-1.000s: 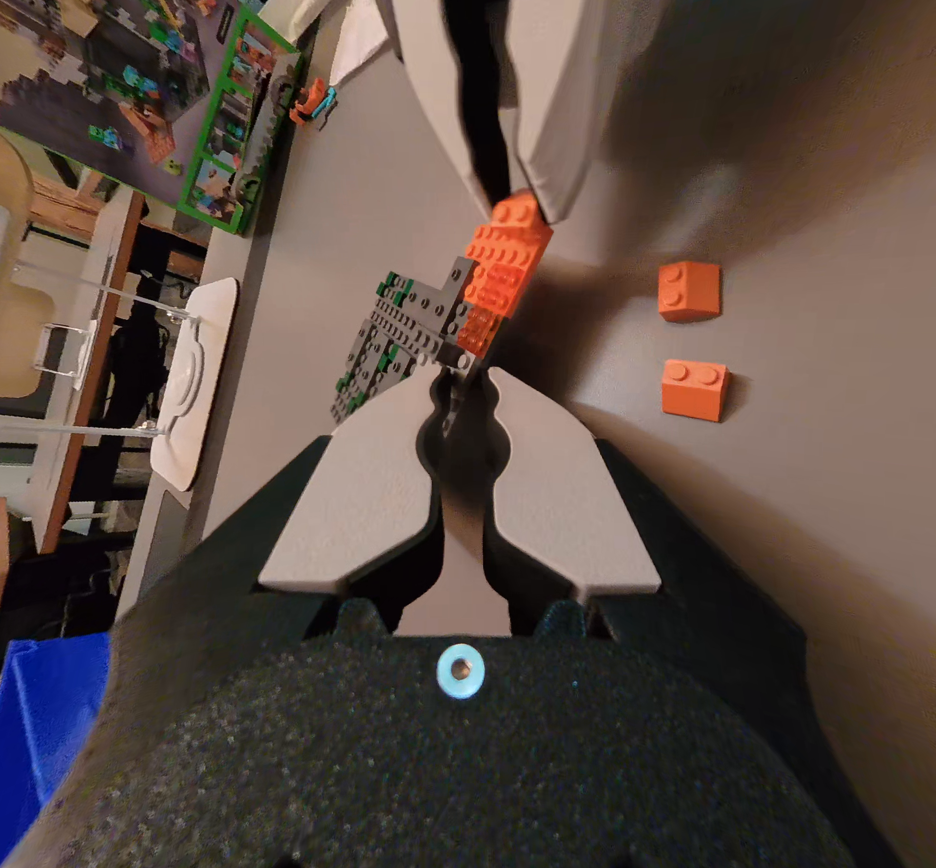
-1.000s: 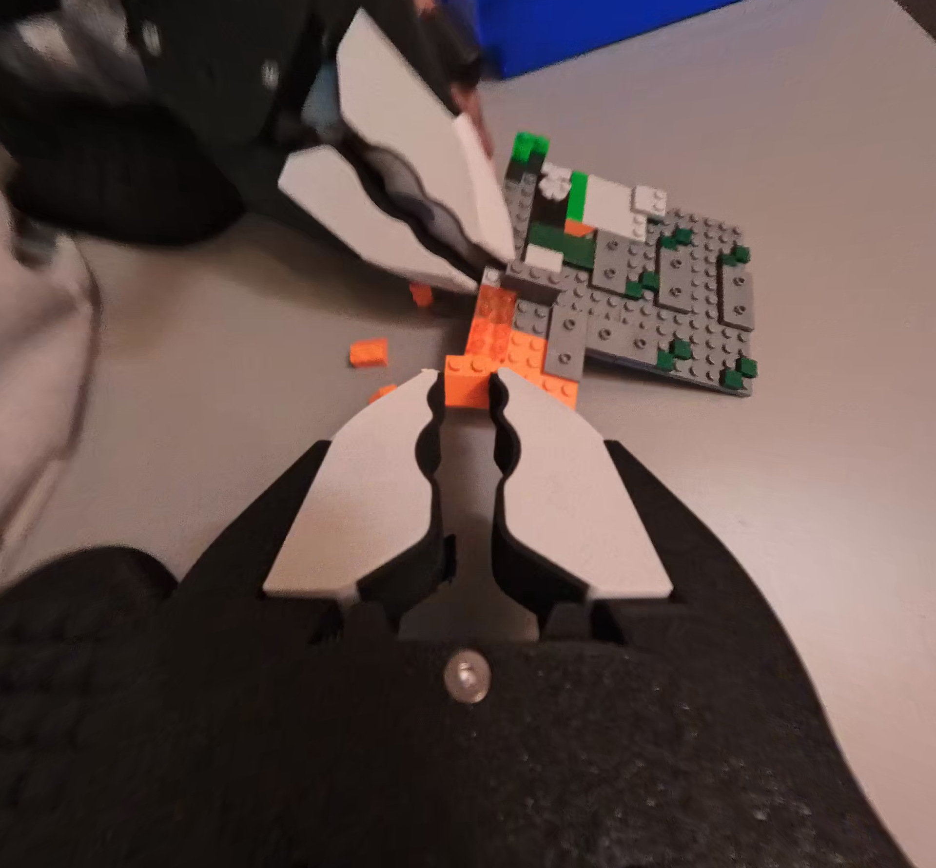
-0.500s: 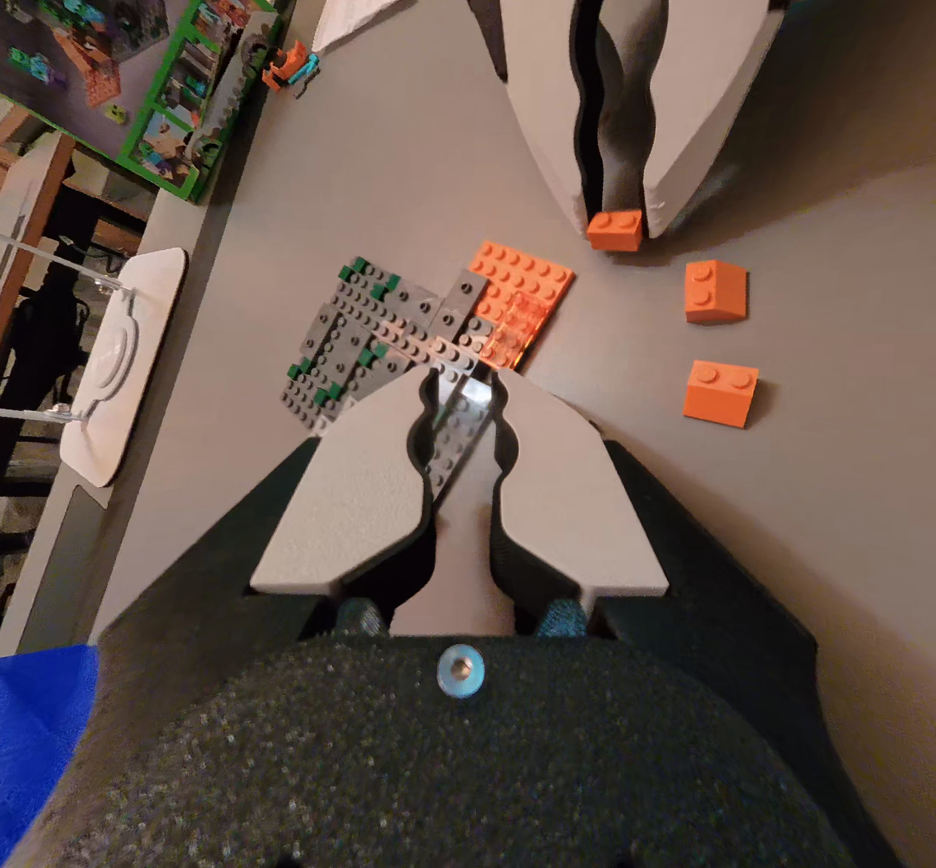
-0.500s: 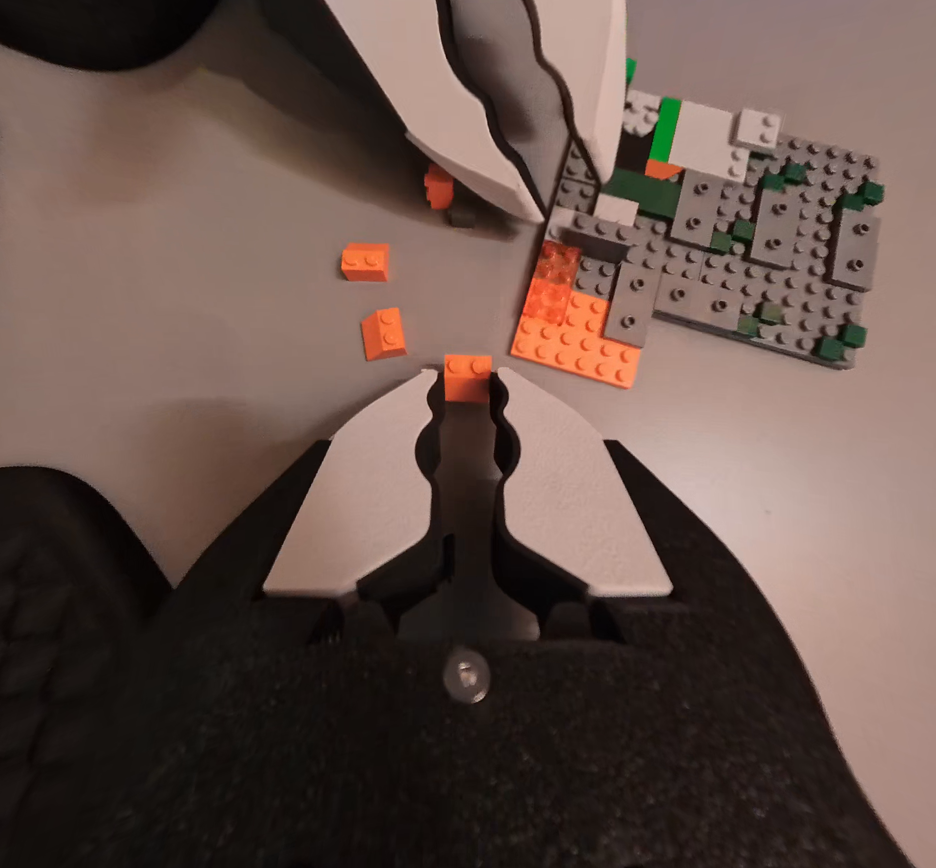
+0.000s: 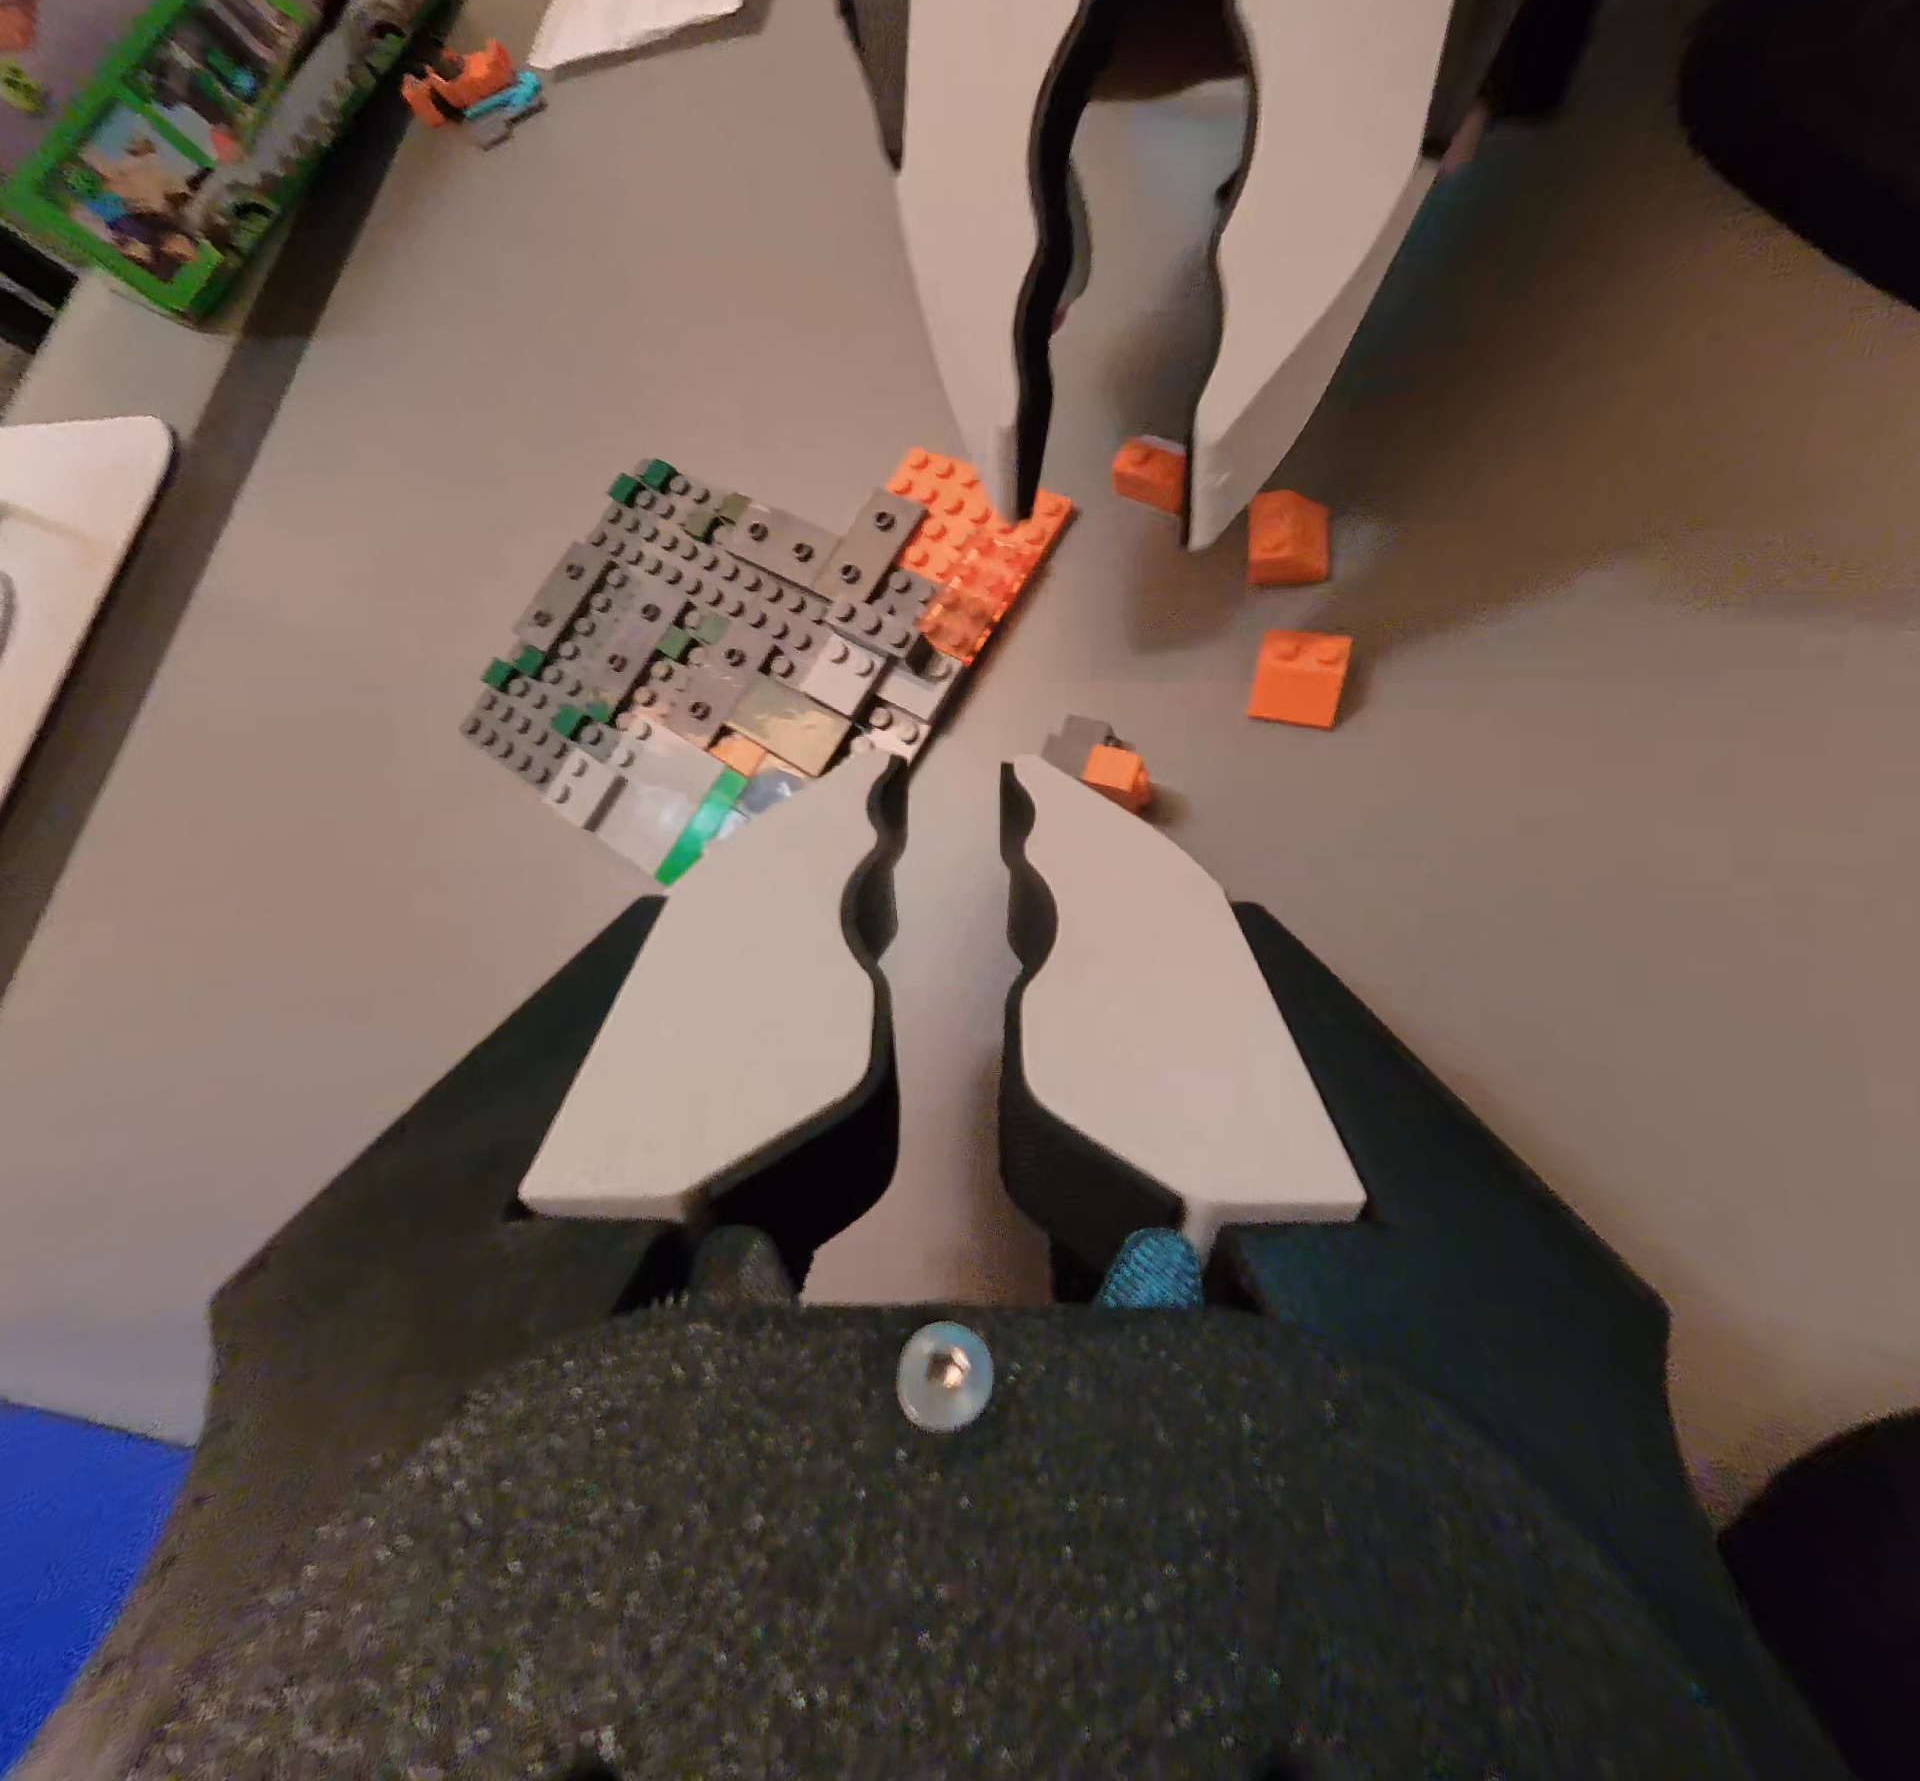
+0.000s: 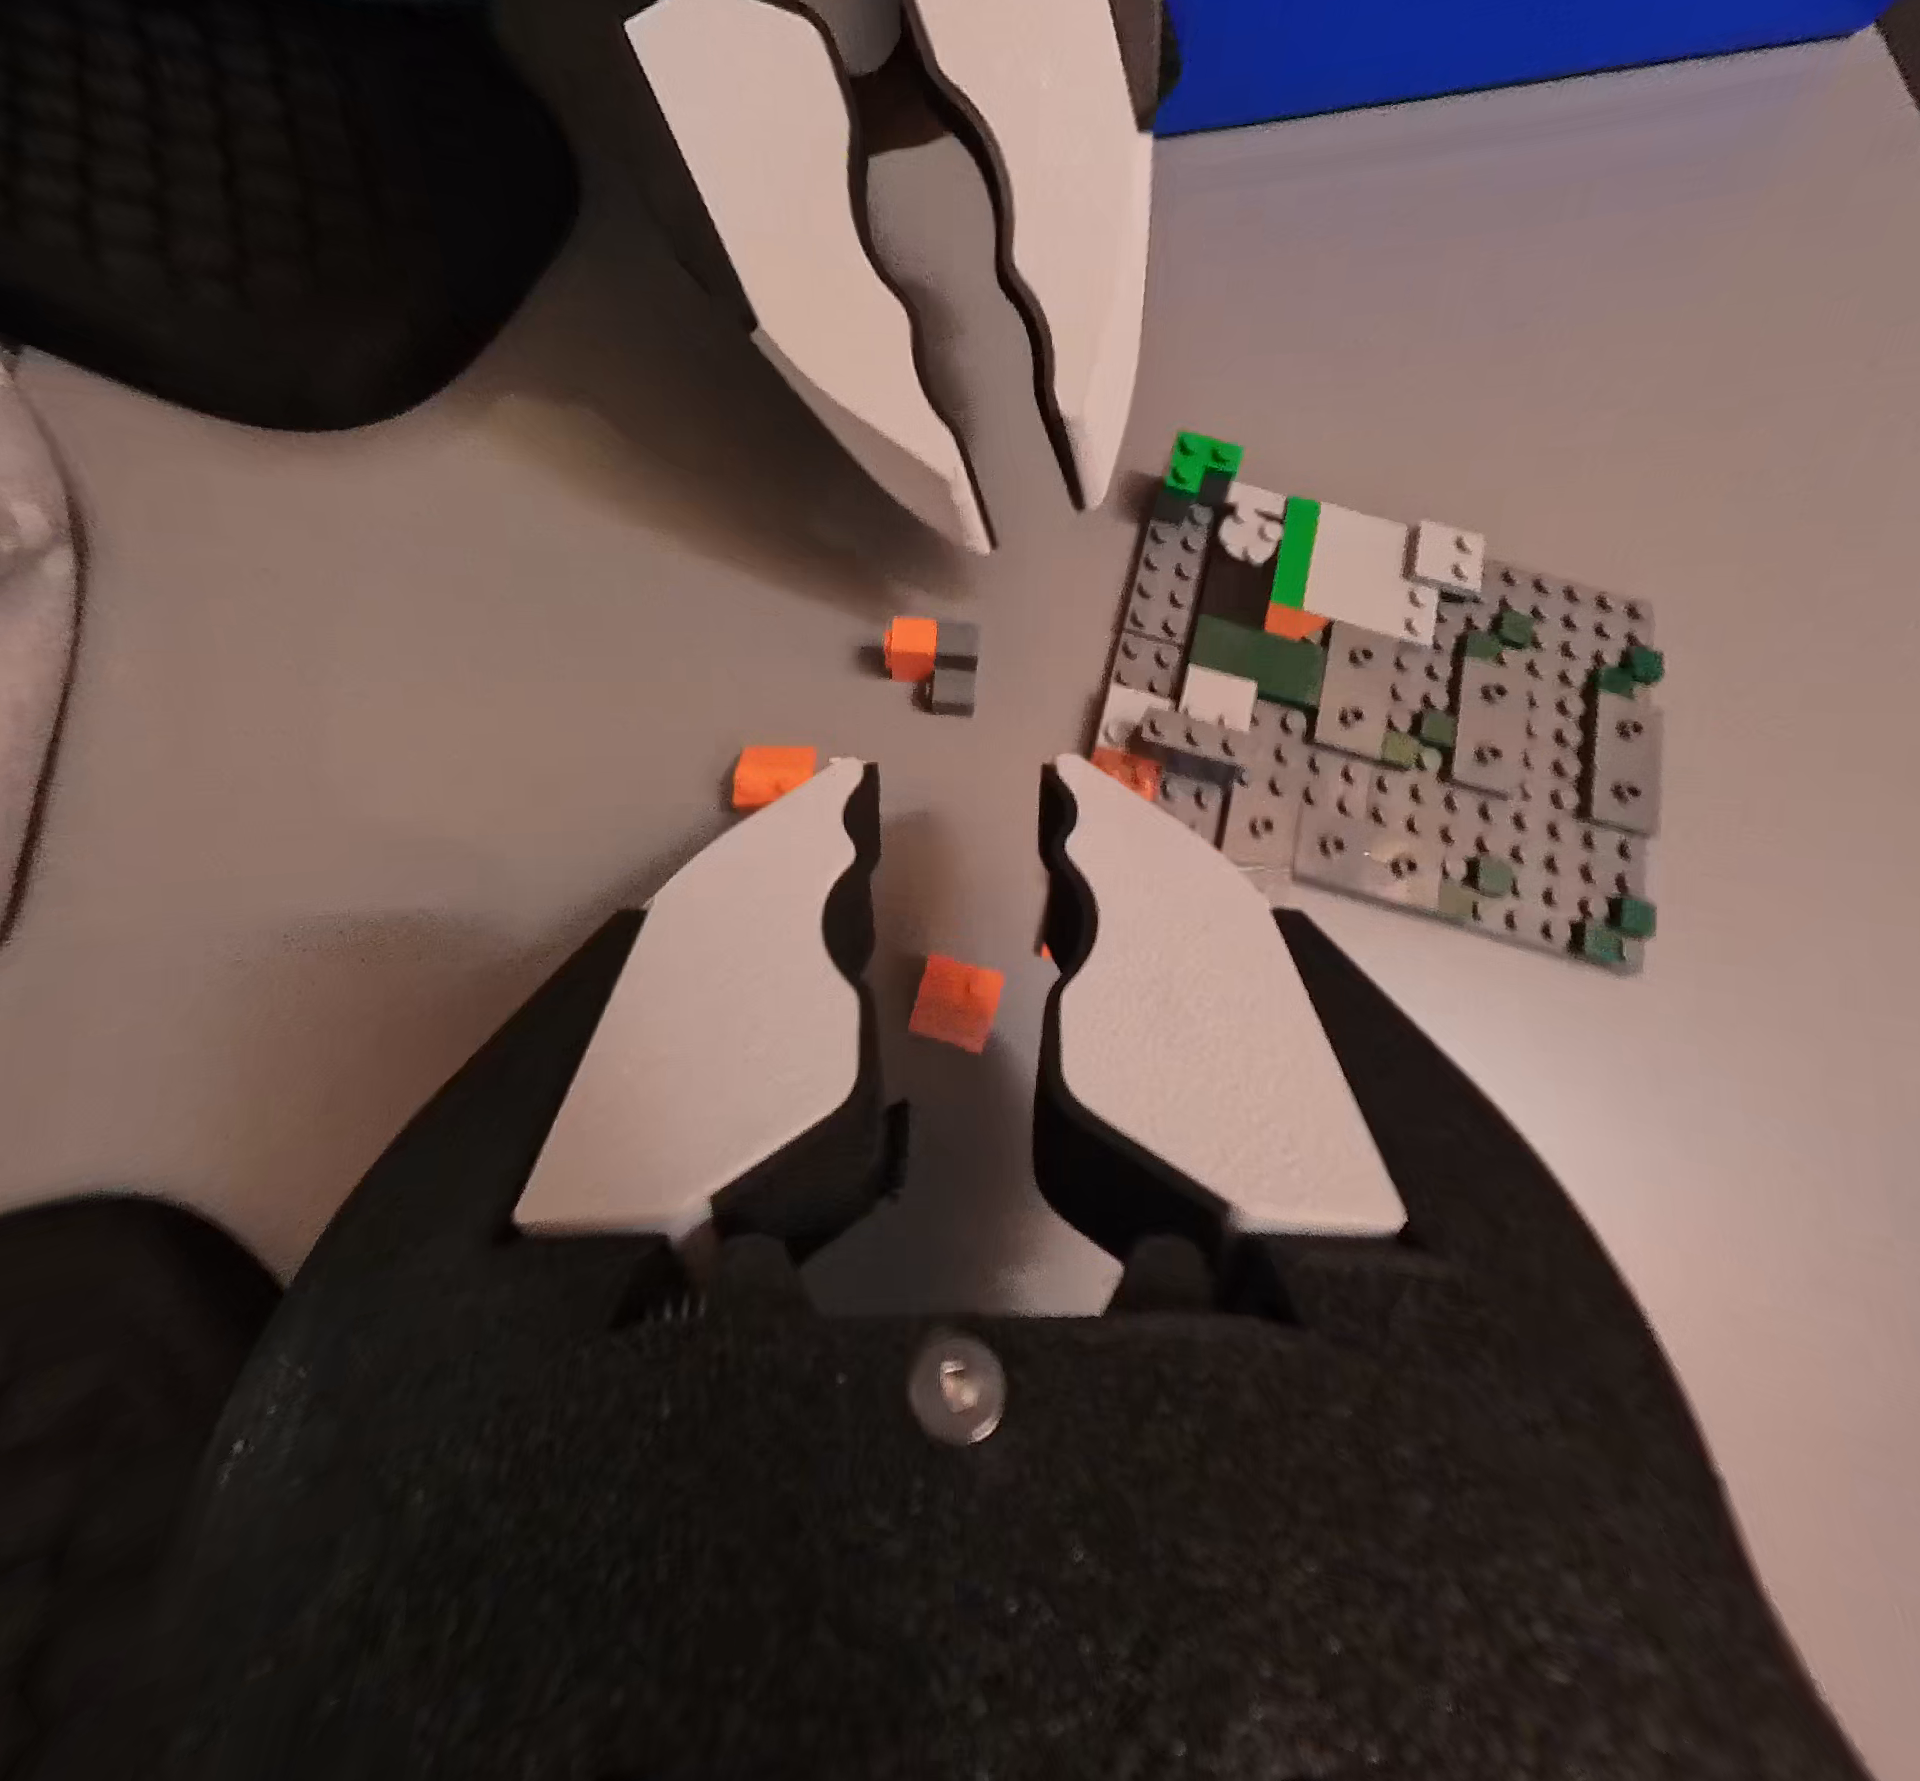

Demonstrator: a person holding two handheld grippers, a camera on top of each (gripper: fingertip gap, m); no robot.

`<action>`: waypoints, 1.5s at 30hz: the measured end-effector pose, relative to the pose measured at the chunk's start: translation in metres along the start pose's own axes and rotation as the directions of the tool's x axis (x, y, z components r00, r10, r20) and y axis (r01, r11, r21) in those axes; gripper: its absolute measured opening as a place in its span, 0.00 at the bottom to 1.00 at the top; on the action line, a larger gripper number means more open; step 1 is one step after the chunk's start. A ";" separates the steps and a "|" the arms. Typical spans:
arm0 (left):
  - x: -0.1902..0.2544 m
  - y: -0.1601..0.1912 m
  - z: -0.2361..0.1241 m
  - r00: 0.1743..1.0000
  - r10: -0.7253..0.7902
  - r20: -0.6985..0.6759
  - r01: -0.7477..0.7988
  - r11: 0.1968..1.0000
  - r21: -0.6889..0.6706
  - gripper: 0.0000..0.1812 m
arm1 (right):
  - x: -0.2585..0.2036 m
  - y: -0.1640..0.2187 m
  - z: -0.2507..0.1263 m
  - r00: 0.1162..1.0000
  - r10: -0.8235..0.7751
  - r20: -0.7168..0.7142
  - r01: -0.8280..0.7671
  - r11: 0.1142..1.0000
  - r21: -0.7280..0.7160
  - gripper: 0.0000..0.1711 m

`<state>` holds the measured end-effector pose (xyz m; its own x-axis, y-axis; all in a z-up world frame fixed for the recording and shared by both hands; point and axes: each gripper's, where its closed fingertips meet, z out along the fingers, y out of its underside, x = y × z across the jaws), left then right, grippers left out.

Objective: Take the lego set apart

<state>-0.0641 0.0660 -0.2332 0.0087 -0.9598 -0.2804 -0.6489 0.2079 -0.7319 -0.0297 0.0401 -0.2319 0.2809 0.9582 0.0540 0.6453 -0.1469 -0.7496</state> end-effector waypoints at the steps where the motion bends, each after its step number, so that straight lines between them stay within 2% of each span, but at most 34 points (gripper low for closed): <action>1: 0.003 0.001 0.000 1.000 -0.012 -0.019 0.011 1.000 -0.005 0.09 | 0.000 -0.001 0.007 1.000 -0.018 -0.007 0.017 0.999 -0.027 0.17; 6: 0.024 0.013 0.000 0.991 -0.072 -0.116 0.063 0.995 -0.074 0.12 | -0.002 0.001 0.038 0.994 -0.113 0.007 0.113 0.985 -0.131 0.17; 10: 0.030 0.019 -0.002 0.981 -0.104 -0.162 0.092 0.992 -0.083 0.12 | -0.003 -0.003 0.048 0.974 -0.226 0.029 0.228 0.960 -0.163 0.18; 12: 0.032 0.018 -0.002 0.976 -0.123 -0.179 0.111 0.991 -0.076 0.12 | -0.004 -0.003 0.052 0.970 -0.239 0.055 0.245 0.953 -0.179 0.16; 13: 0.032 0.018 -0.002 0.974 -0.133 -0.182 0.121 0.990 -0.073 0.12 | -0.004 -0.003 0.053 0.972 -0.228 0.062 0.236 0.953 -0.187 0.13; 19: 0.030 0.021 0.003 0.981 -0.126 -0.148 0.116 0.990 -0.075 0.12 | -0.006 -0.005 0.052 0.998 -0.046 0.051 0.055 0.981 -0.186 0.13; 22: 0.031 0.022 0.005 0.979 -0.130 -0.157 0.118 0.990 -0.080 0.12 | -0.008 -0.006 0.049 0.999 0.008 0.054 0.001 0.987 -0.162 0.22; 25: 0.035 0.019 0.006 0.977 -0.126 -0.172 0.114 0.991 -0.076 0.12 | -0.011 -0.004 0.042 0.996 -0.002 0.088 0.014 0.990 -0.138 0.24; 29: 0.040 0.016 0.007 0.974 -0.132 -0.185 0.117 0.989 -0.088 0.11 | -0.011 0.001 0.037 0.987 -0.108 0.118 0.122 0.984 -0.126 0.21; 37: 0.029 0.020 0.016 0.977 -0.180 -0.110 0.166 0.978 -0.123 0.11 | -0.010 0.003 0.044 0.987 -0.130 0.094 0.144 0.976 -0.164 0.15; 40: 0.025 0.022 0.016 0.984 -0.153 -0.087 0.142 0.982 -0.127 0.06 | -0.011 0.006 0.040 0.987 -0.131 0.095 0.146 0.974 -0.173 0.12; 45: 0.029 0.020 0.016 0.988 -0.113 -0.104 0.103 0.990 -0.099 0.08 | -0.009 0.006 0.042 0.991 -0.107 0.086 0.120 0.979 -0.167 0.13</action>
<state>-0.0641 0.0454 -0.2658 0.0029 -0.9915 -0.1300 -0.7167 0.0886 -0.6918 -0.0579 0.0409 -0.2649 0.1482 0.9859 0.0772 0.7842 -0.0695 -0.6166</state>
